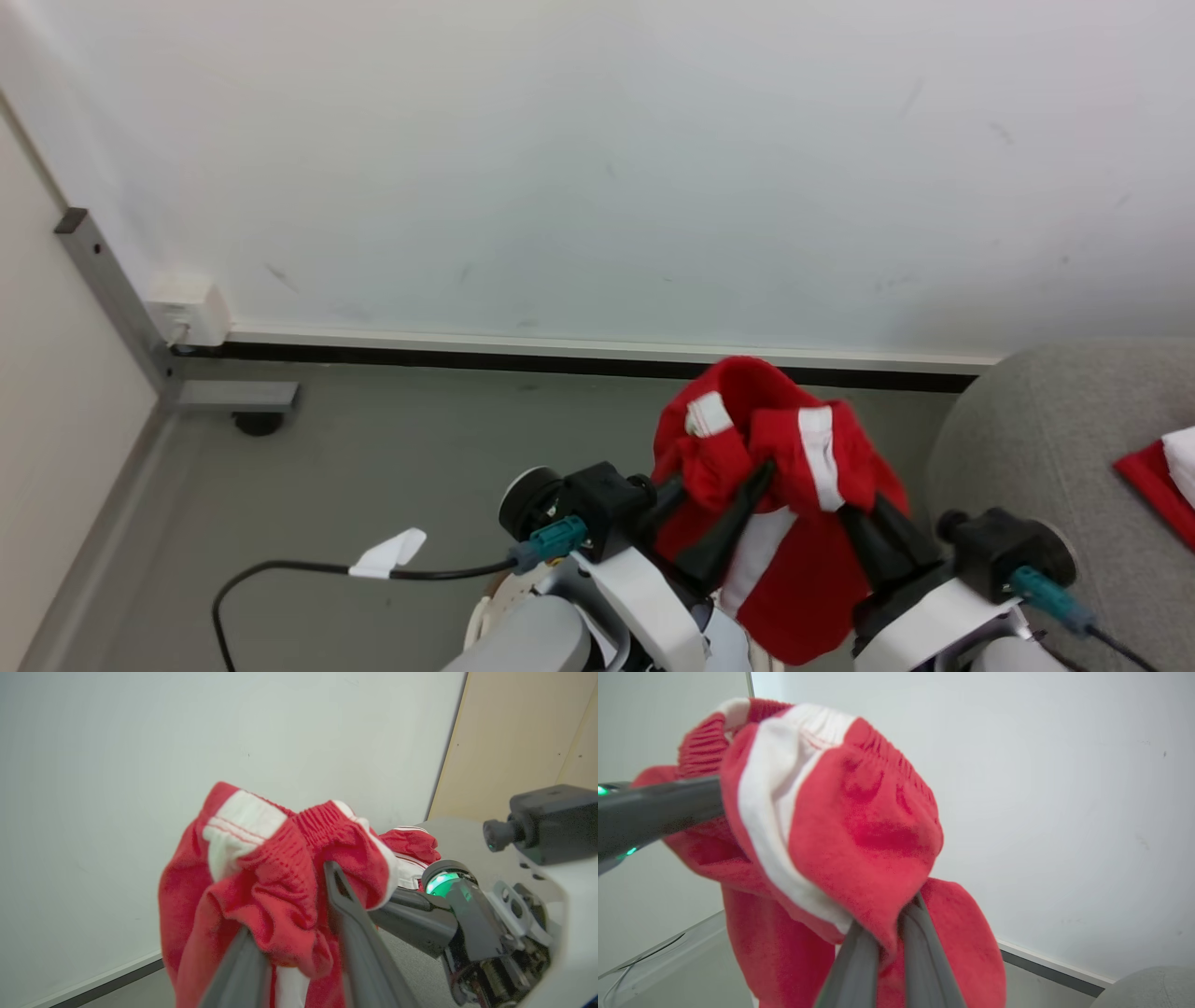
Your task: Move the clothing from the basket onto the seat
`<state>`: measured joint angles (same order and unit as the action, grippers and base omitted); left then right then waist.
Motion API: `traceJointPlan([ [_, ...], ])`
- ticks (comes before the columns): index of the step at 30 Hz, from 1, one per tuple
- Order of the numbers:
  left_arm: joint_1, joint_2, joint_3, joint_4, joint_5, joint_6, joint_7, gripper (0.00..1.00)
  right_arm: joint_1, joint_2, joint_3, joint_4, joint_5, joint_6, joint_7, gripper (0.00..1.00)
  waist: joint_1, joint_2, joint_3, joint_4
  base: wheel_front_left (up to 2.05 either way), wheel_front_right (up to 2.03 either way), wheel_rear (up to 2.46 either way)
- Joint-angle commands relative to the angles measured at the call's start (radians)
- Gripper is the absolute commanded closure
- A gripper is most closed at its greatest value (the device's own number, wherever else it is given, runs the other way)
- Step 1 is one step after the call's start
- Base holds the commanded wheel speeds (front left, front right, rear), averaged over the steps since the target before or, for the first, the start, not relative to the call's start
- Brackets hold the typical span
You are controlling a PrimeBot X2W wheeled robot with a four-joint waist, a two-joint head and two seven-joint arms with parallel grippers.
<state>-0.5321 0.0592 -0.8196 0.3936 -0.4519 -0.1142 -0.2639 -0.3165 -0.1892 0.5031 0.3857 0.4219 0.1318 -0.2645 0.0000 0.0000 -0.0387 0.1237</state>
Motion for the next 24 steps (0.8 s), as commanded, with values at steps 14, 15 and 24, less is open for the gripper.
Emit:
traceJointPlan([
  [14, 0.041, 0.035, 0.018, -0.015, 0.020, 0.006, -0.001, 0.00, 0.038, -0.109, -0.272, -0.215, -0.039, -0.002, 0.000, 1.00, 0.0000, 0.0000, 0.032, -0.204, 0.00, 0.00, 0.00],
  [15, 0.044, 0.034, 0.015, -0.018, 0.022, 0.005, -0.001, 0.00, 0.043, -0.115, -0.290, -0.227, -0.044, -0.002, 0.000, 1.00, 0.0000, 0.0000, 0.034, -0.219, 0.00, 0.00, 0.00],
  [24, 0.050, 0.029, 0.022, -0.057, 0.051, 0.000, -0.001, 0.00, 0.090, -0.133, -0.389, -0.310, -0.094, -0.002, 0.000, 1.00, 0.0000, 0.0000, 0.056, -0.343, 0.00, 0.00, 0.00],
])
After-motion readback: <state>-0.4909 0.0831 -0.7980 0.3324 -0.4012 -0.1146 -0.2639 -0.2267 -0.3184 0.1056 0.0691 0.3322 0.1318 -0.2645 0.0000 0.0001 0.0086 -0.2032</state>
